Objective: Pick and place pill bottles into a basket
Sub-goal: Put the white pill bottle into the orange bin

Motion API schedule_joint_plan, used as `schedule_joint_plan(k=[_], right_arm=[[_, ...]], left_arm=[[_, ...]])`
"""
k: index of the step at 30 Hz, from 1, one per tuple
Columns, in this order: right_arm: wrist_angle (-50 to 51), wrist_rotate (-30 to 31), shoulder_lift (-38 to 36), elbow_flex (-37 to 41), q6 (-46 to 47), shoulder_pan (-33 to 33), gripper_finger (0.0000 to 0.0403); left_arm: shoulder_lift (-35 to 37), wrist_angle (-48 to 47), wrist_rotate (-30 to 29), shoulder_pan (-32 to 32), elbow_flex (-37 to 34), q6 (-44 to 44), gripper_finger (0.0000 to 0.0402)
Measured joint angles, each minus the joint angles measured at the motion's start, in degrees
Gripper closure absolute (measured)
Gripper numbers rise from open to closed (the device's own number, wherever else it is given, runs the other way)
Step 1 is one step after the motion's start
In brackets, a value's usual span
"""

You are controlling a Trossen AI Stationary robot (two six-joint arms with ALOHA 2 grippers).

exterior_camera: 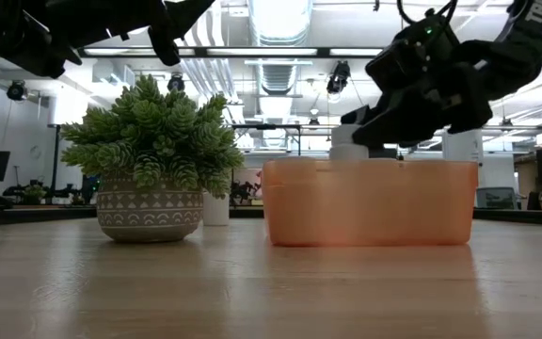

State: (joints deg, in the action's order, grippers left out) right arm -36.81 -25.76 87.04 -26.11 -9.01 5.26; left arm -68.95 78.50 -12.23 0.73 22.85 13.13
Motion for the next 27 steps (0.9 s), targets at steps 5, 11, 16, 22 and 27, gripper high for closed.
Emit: schedule_joint_plan(k=[5, 11, 16, 22, 27], right_arm=[[0.03, -0.04, 2.42, -0.74, -0.48, 0.0, 0.0267], [0.12, -0.09, 2.36, -0.76, -0.86, 0.04, 0.0267], [1.27, 0.01, 1.91, -0.76, -0.9, 0.04, 0.0267], [3.2, 0.2, 1.95, -0.72, -1.1, 0.81, 0.0267], [3.2, 0.2, 1.95, -0.72, -1.12, 0.79, 0.0267]], left_arm=[[0.0, -0.02, 0.02, 0.0, 0.0, 0.0, 0.019], [0.0, -0.03, 0.02, 0.0, 0.0, -0.01, 0.019], [-0.01, -0.02, 0.02, -0.01, 0.0, -0.02, 0.019], [-0.02, -0.02, 0.02, -0.02, 0.0, -0.01, 0.019], [-0.02, -0.02, 0.02, 0.0, 0.0, 0.0, 0.019]])
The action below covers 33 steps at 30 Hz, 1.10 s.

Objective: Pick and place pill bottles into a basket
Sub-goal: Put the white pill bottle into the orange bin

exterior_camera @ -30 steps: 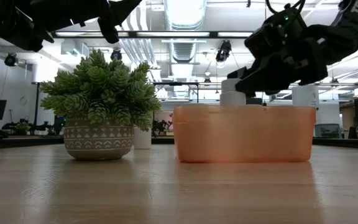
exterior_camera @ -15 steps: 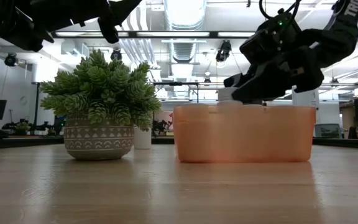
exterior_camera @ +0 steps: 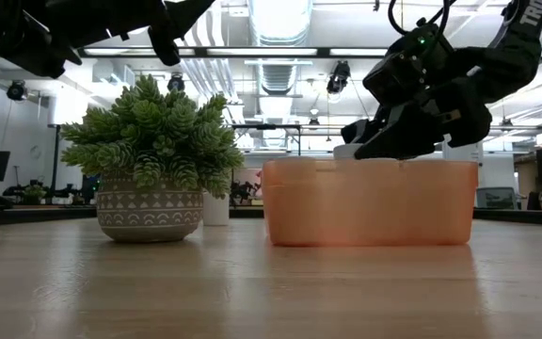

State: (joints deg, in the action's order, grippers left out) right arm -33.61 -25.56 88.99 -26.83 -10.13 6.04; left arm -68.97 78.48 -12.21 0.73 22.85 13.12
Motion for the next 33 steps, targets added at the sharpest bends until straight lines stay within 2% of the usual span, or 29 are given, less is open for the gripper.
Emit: schedule_joint_plan(k=[8, 12, 18, 33], right_arm=[[-0.02, 0.36, 0.0, 0.04, -0.15, 0.0, 0.0263], [0.05, 3.75, 0.0, 0.04, -0.07, -0.03, 0.0232], [0.39, 4.11, 0.0, 0.04, 0.94, -0.02, 0.0202], [0.36, 4.13, -0.02, -0.26, 1.15, -0.02, 0.0196]], left_arm=[[0.01, 0.0, 0.0, 0.0, 0.0, 0.0, 0.019], [0.02, 0.0, 0.0, 0.0, 0.0, 0.0, 0.019], [0.02, 0.0, 0.01, -0.02, 0.0, 0.0, 0.019], [0.0, 0.0, 0.01, -0.02, 0.0, -0.01, 0.019]])
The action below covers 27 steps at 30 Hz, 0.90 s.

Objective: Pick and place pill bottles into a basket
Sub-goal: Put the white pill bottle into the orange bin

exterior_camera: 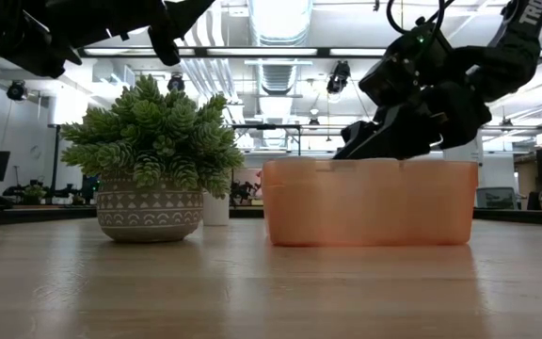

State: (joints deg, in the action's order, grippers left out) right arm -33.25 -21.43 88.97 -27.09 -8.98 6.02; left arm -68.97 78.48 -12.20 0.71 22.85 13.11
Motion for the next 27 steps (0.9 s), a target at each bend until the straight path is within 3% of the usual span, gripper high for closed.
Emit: schedule_joint_plan(k=[21, 27], right_arm=[[0.17, 0.46, -1.24, -6.55, -0.39, 0.2, 0.0195], [0.34, 9.07, -2.73, -6.39, 3.25, 1.55, 0.0195]], left_arm=[[0.02, -1.09, 0.01, 0.0, 0.02, -0.05, 0.019], [1.07, -5.09, 0.14, -0.16, -0.31, -3.14, 0.019]])
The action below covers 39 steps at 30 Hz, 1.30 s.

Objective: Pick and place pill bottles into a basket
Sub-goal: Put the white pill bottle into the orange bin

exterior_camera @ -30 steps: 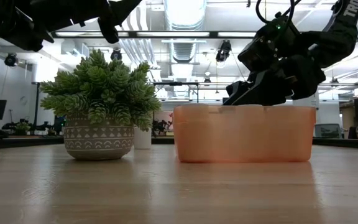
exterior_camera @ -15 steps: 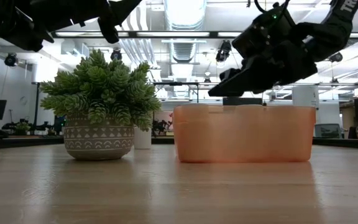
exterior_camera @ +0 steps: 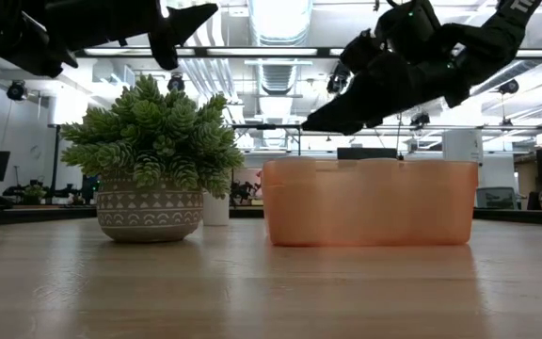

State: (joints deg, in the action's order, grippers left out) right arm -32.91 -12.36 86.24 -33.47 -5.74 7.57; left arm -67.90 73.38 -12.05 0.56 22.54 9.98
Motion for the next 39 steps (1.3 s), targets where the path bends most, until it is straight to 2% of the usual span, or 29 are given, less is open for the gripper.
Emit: schedule_joint_plan(k=[8, 19, 24, 31, 39], right_arm=[[-3.38, 0.99, -6.24, 5.59, 1.19, 0.25, 0.0195], [-15.11, 1.02, -18.89, 18.04, 3.22, 0.37, 0.0195], [-18.34, 5.45, -24.87, 24.46, 6.0, 0.37, 0.0195], [-25.65, 6.41, -35.15, 32.44, 7.59, 0.31, 0.0195], [-18.3, 6.38, -44.08, 32.98, 8.39, 0.31, 0.0195]], left_arm=[[8.68, -2.65, 0.0, -1.05, -5.48, 0.04, 0.019], [21.24, -24.33, 0.11, -2.34, -7.19, -0.41, 0.019], [25.86, -33.31, 0.06, -3.61, -7.19, -0.41, 0.019], [26.69, -36.67, 0.05, -4.0, -7.21, -1.57, 0.019], [25.45, -36.99, -0.18, -6.91, -7.68, -0.17, 0.019]])
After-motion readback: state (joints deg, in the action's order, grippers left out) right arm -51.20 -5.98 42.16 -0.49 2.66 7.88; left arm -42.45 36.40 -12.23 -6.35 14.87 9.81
